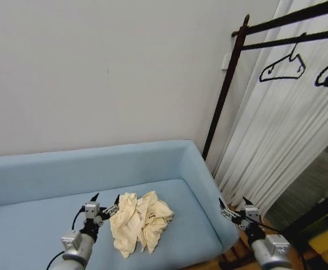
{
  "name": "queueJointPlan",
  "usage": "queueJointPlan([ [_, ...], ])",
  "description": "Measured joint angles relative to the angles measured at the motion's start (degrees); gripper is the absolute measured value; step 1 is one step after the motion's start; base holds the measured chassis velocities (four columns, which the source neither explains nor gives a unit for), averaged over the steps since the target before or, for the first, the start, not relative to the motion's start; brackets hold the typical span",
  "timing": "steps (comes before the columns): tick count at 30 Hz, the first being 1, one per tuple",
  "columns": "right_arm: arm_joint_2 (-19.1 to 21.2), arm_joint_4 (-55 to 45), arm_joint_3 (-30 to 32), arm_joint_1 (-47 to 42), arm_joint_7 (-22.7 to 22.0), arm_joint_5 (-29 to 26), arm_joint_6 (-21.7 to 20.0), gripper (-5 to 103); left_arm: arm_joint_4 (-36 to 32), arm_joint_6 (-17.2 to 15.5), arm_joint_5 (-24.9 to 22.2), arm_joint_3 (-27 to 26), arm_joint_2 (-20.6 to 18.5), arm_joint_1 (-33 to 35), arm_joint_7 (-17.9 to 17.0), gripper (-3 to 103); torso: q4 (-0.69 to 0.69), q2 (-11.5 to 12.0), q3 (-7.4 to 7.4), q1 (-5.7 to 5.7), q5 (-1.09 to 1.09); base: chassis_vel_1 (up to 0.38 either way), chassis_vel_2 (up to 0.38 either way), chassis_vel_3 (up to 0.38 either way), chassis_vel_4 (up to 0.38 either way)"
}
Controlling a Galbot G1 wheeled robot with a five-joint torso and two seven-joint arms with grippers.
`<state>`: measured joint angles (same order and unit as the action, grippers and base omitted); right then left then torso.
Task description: Pick up the clothes from the sofa and hang them on the clothes hanger.
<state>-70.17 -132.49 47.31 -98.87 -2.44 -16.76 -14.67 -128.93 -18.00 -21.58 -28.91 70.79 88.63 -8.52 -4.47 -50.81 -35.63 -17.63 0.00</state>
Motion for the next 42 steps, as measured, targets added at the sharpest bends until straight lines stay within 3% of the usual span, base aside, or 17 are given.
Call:
queueJointPlan([
  [3,2.38,0.82,-0.36,0.77,-0.39,-0.49,-0.52,100,2.08,-6.79,-1.39,4.35,-1.58,-4.52,-4.54,100,-0.01,0.01,0.00,0.00,0.02,0.000,0.000,0.000,0.000],
  [5,2.90,1.10,-0.66,1.08,-0.40,-0.51,-0.69,100,2.99,-7.41,-1.40,5.02,-1.76,-5.30,-4.88,100,0.00,0.00,0.00,0.00,0.01,0.000,0.000,0.000,0.000],
  [9,3.89,2.13,-2.12,1.82,-0.40,-0.52,-0.85,100,9.47,-9.03,-1.70,9.20,-1.79,-9.29,-9.48,100,0.03,0.01,-0.01,0.00,0.01,0.000,0.000,0.000,0.000],
  [17,4.98,2.20,-2.26,0.66,-1.14,-0.43,-1.01,100,18.22,-9.00,-4.71,17.09,-0.08,-16.51,-12.44,100,0.00,0.01,0.00,0.00,0.01,0.000,0.000,0.000,0.000],
  [25,4.62,1.19,-1.76,-0.63,-1.69,-0.45,-0.32,100,27.09,-8.97,-2.58,22.50,2.90,-22.25,-15.71,100,0.01,0.00,0.00,0.00,0.00,0.000,0.000,0.000,0.000],
  [42,5.11,1.61,-1.68,-0.91,-2.60,-1.11,-0.80,100,33.87,-7.63,-5.11,20.46,3.56,-25.39,-16.89,100,0.01,-0.01,0.00,0.00,0.00,0.000,0.000,0.000,0.000],
])
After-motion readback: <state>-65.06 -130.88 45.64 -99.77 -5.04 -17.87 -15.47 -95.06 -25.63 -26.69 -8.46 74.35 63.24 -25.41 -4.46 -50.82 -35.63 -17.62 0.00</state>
